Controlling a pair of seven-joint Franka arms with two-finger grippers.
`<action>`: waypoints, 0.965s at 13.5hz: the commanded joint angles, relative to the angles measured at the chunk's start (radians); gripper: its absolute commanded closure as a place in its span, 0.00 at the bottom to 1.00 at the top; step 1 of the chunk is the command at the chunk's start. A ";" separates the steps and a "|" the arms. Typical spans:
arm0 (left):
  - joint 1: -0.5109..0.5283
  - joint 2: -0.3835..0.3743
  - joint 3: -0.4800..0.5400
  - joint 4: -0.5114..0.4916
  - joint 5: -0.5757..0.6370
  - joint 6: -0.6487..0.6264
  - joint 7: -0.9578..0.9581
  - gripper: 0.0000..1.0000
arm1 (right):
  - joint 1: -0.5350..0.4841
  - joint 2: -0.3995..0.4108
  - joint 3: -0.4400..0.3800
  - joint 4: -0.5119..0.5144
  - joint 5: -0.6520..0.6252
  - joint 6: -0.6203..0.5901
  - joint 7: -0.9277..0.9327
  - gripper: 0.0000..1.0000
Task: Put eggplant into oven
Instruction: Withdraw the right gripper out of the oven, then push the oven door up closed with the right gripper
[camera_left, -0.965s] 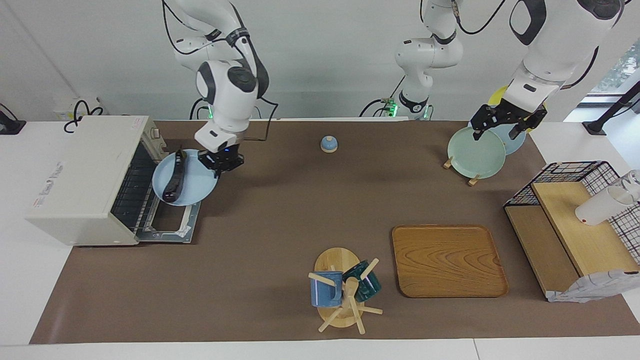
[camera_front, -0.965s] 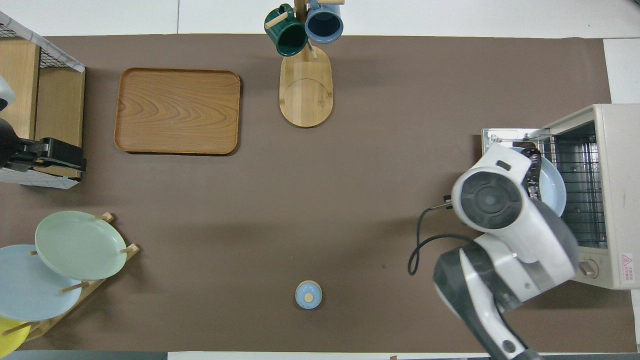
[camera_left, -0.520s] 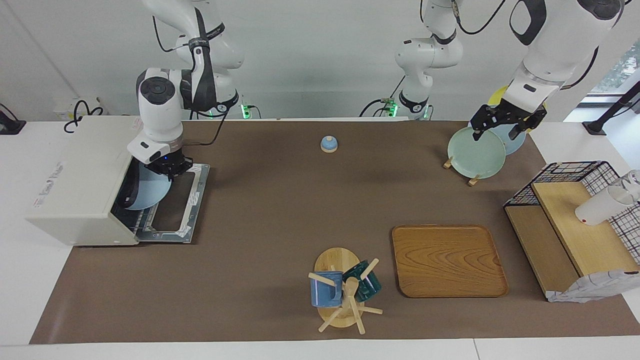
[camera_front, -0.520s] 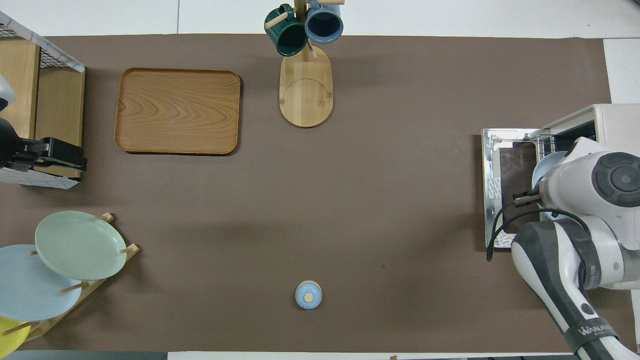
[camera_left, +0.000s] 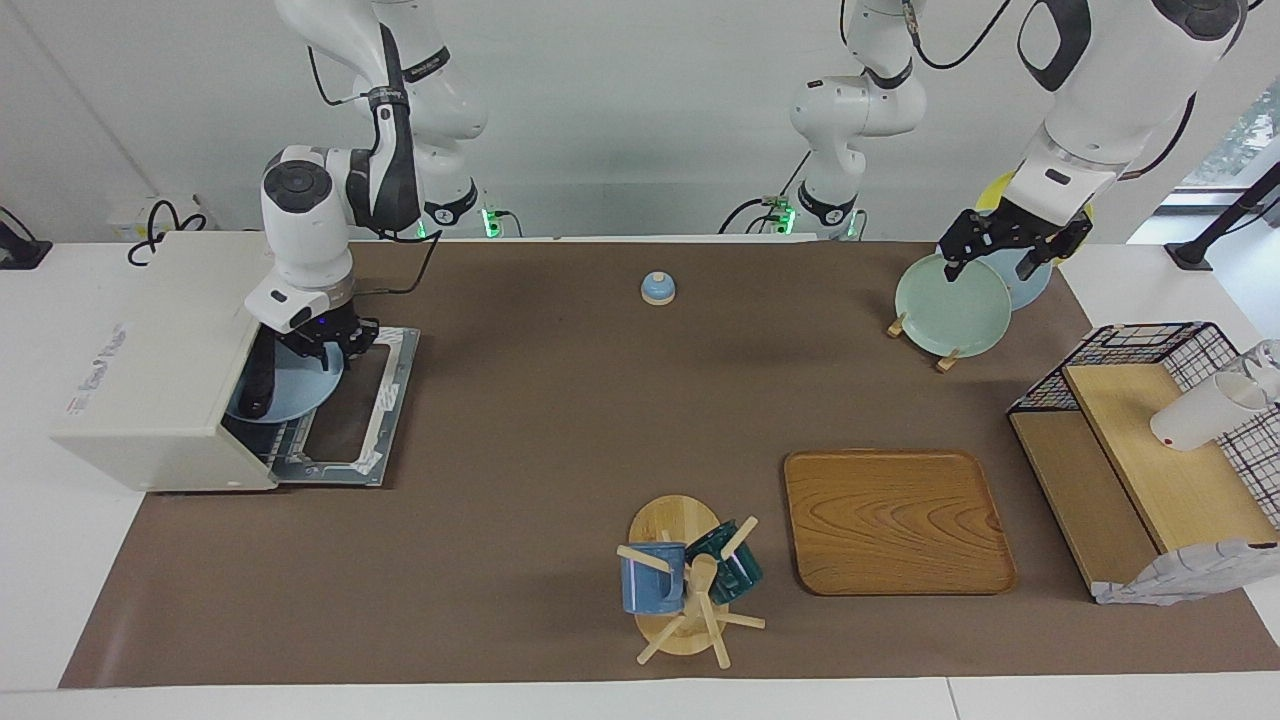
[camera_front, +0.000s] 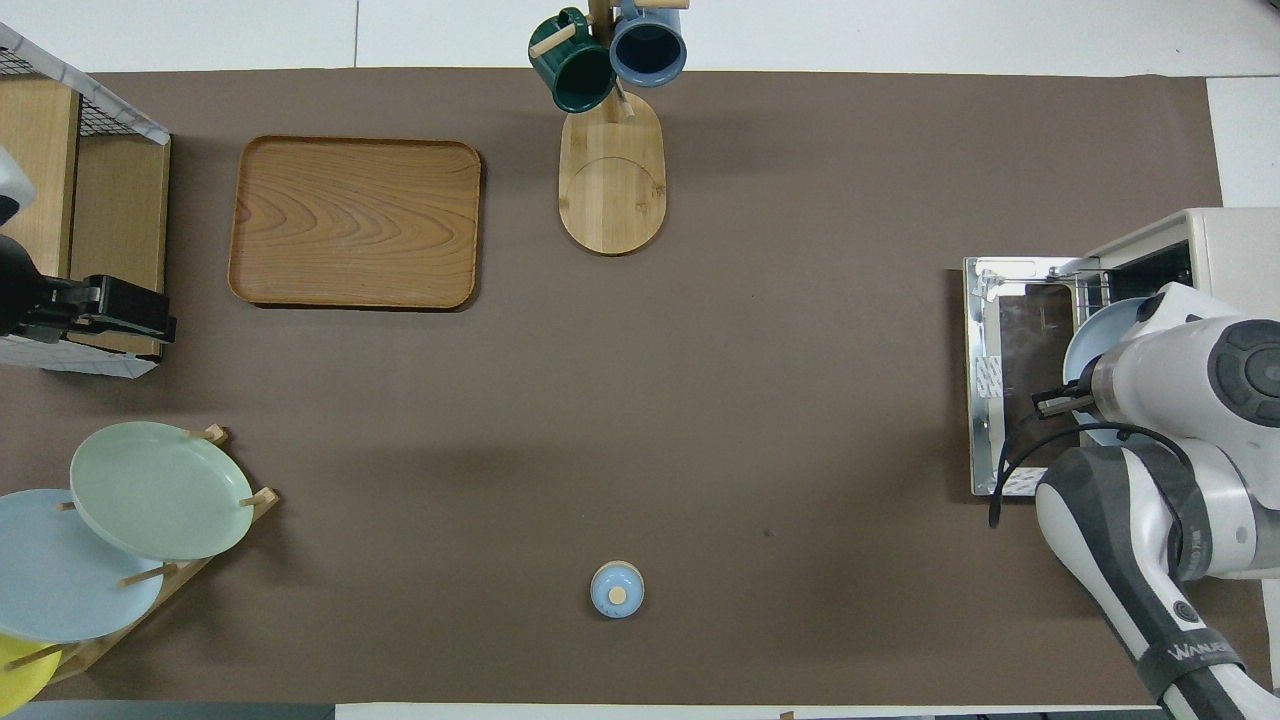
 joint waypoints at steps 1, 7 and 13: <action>0.000 -0.002 0.002 0.003 -0.014 0.005 0.002 0.00 | -0.006 -0.002 0.012 0.047 0.034 -0.067 -0.044 0.54; 0.014 -0.005 0.002 0.003 -0.014 0.001 0.005 0.00 | 0.140 0.044 0.017 0.166 0.223 -0.150 0.006 0.92; 0.014 -0.006 0.002 0.003 -0.014 0.001 0.005 0.00 | 0.158 0.165 0.015 0.078 0.223 0.056 0.079 1.00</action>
